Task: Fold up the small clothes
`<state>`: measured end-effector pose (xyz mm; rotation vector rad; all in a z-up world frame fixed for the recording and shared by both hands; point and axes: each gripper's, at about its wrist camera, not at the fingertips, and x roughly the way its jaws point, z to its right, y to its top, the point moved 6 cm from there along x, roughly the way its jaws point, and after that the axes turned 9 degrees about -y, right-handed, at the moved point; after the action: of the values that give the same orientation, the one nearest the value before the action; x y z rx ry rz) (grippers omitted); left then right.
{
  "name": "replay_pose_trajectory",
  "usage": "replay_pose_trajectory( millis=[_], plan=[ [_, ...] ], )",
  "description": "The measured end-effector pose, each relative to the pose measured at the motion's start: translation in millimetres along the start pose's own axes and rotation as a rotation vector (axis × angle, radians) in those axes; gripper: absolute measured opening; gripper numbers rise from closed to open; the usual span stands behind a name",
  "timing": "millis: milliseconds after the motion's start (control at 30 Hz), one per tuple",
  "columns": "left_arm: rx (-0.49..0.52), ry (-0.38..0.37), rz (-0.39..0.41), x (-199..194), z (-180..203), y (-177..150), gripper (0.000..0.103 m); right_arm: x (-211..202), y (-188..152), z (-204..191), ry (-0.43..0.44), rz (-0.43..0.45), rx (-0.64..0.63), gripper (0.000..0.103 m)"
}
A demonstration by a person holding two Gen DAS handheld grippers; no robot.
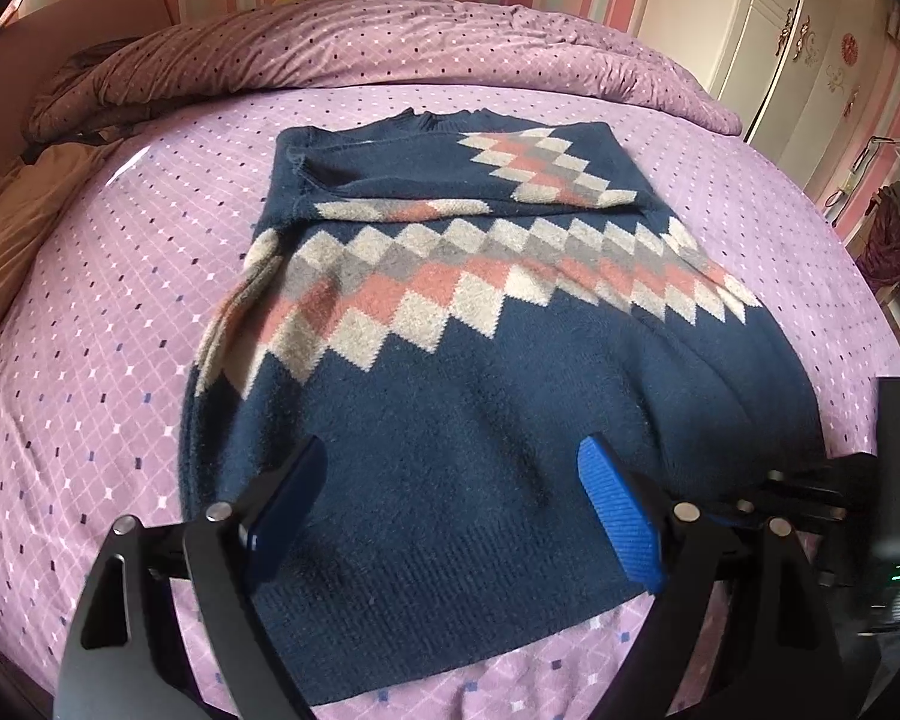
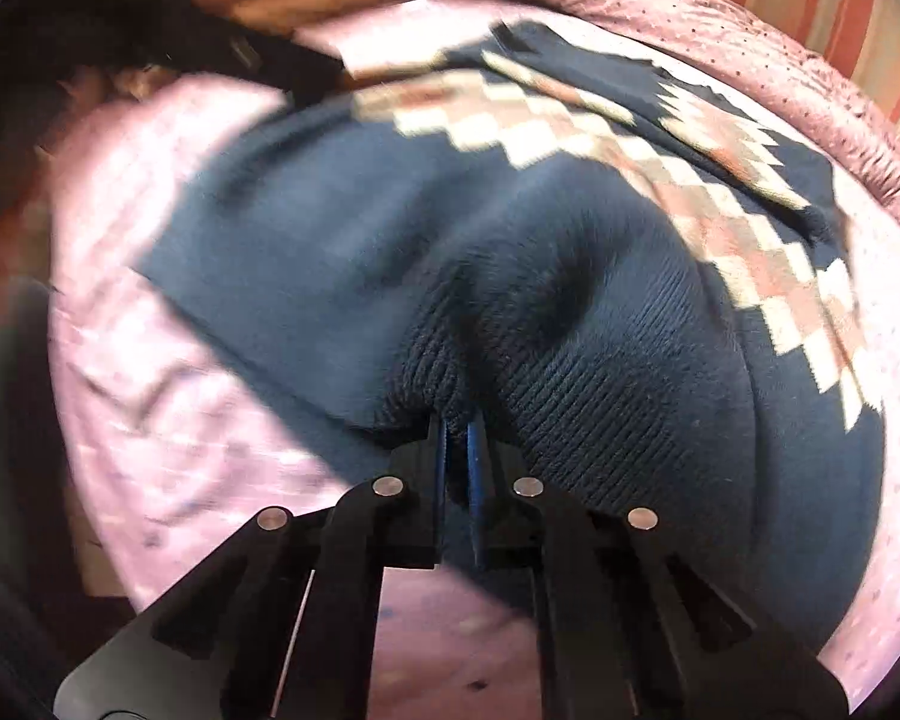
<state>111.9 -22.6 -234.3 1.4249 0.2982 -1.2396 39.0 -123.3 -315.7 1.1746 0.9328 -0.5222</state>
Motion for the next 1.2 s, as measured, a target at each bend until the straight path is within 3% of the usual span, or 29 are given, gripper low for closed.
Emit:
replay_pose_trajectory(
  millis=[267,300,367,433,667,833,1100,1200],
  plan=[
    [-0.029,0.026,-0.025,1,-21,-17,0.087,26,-29,4,-0.016,-0.065,0.061,0.010],
    [-0.040,0.031,-0.030,1,-25,-21,0.087,22,-28,4,-0.009,-0.057,0.071,0.016],
    [-0.053,0.038,-0.032,0,-30,-27,0.087,7,-25,8,-0.007,-0.024,0.097,0.072],
    [-0.062,0.054,-0.032,-3,-37,-37,0.088,-12,-22,18,-0.044,0.037,0.115,0.085],
    [-0.174,0.124,-0.057,-10,-81,-79,0.088,-14,-26,68,-0.139,0.041,0.262,0.082],
    [-0.215,0.140,-0.082,-13,-99,-102,0.088,-9,-24,61,-0.142,0.037,0.242,0.079],
    [-0.239,0.022,-0.104,1,-95,-112,0.084,-4,-22,50,-0.145,0.025,0.214,0.079],
    [-0.228,0.006,-0.134,10,-87,-114,0.072,-4,-21,50,-0.149,0.031,0.220,0.079]
  ],
)
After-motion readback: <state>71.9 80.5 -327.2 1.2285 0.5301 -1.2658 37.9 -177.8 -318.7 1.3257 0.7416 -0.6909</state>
